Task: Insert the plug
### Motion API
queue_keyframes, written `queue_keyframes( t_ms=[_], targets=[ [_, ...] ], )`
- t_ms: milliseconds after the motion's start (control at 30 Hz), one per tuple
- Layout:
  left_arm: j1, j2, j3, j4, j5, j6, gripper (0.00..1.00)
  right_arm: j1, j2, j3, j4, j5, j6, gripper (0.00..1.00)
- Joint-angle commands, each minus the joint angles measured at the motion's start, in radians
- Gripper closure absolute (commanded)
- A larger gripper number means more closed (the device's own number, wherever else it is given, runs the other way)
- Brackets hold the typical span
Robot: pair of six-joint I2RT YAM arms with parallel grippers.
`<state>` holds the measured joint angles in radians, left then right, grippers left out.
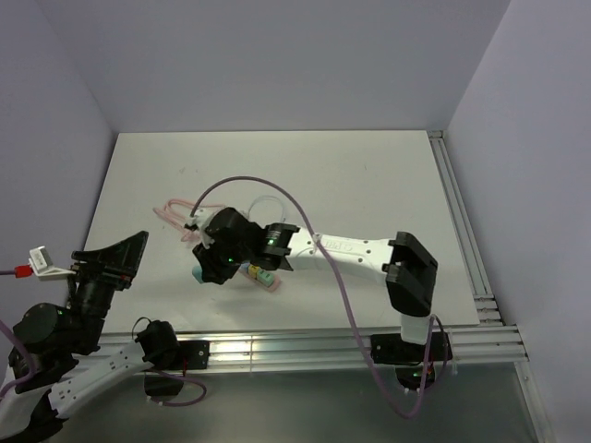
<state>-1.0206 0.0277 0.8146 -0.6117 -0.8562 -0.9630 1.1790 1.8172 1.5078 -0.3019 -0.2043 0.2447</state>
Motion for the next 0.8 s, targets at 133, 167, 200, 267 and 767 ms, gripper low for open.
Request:
queue_keyframes(
  t_ms=[133, 167, 200, 267, 767],
  targets=[
    [-0.001, -0.069, 0.021, -0.013, 0.005, 0.041, 0.25, 0.076, 0.188, 0.270, -0.212, 0.236, -0.111, 1.00],
    [-0.001, -0.066, 0.020, -0.011, 0.006, 0.043, 0.25, 0.088, 0.221, 0.307, -0.226, 0.256, -0.116, 1.00],
    [-0.001, -0.063, 0.020, -0.011, 0.006, 0.043, 0.24, 0.091, 0.238, 0.327, -0.242, 0.279, -0.123, 1.00],
    [-0.001, -0.055, 0.018, -0.010, 0.011, 0.044, 0.24, 0.096, 0.283, 0.380, -0.292, 0.327, -0.134, 1.00],
    [-0.001, -0.068, 0.020, -0.002, 0.020, 0.052, 0.24, 0.067, 0.438, 0.482, -0.356, 0.551, -0.237, 1.00]
  ],
)
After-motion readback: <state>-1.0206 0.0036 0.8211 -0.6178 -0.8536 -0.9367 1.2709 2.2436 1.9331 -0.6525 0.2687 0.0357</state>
